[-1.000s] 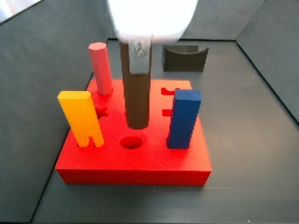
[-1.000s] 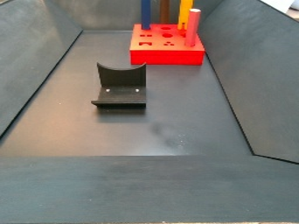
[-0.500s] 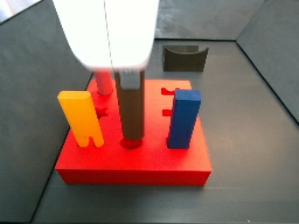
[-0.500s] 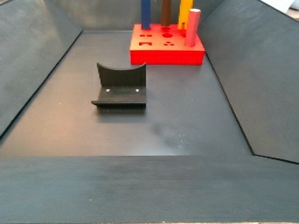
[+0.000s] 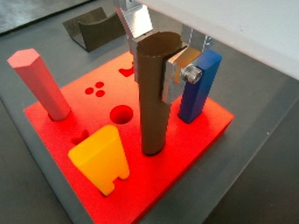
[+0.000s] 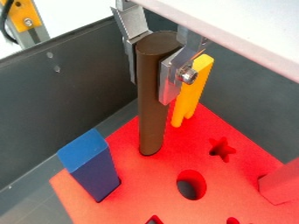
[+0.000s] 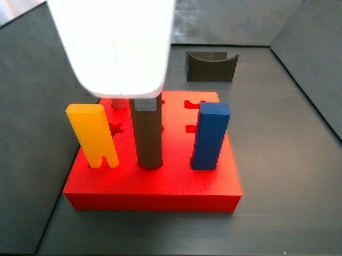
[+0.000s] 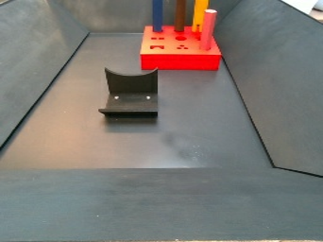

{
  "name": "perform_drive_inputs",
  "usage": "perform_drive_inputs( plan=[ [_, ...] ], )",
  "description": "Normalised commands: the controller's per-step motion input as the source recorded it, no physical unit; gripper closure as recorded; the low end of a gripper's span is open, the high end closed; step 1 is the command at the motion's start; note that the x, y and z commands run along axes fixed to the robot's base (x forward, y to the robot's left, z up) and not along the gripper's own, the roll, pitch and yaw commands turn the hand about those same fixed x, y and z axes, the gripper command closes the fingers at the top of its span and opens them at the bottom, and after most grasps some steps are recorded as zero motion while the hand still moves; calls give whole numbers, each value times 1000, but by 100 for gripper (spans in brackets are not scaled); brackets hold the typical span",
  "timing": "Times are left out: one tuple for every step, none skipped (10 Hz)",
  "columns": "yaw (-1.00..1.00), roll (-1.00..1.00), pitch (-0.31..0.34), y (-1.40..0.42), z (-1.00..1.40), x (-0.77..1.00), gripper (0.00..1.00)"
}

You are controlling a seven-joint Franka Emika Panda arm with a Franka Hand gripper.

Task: Pick up the oval object. Move up. Move to above the board. Insert the oval object.
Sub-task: Insert the oval object.

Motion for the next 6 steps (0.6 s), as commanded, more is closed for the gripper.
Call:
perform_drive_inputs(
  plan=[
    [0,9,0,-97,-286,0,100],
    [0,39,0,-20,-331,0,100],
    [-6,6,0,0,-346,20,100],
    [-51,19,0,3,-266,117,100],
    [-37,47,0,0,-454,43,100],
    [-14,103,-47,-37,-623,0,100]
  ],
)
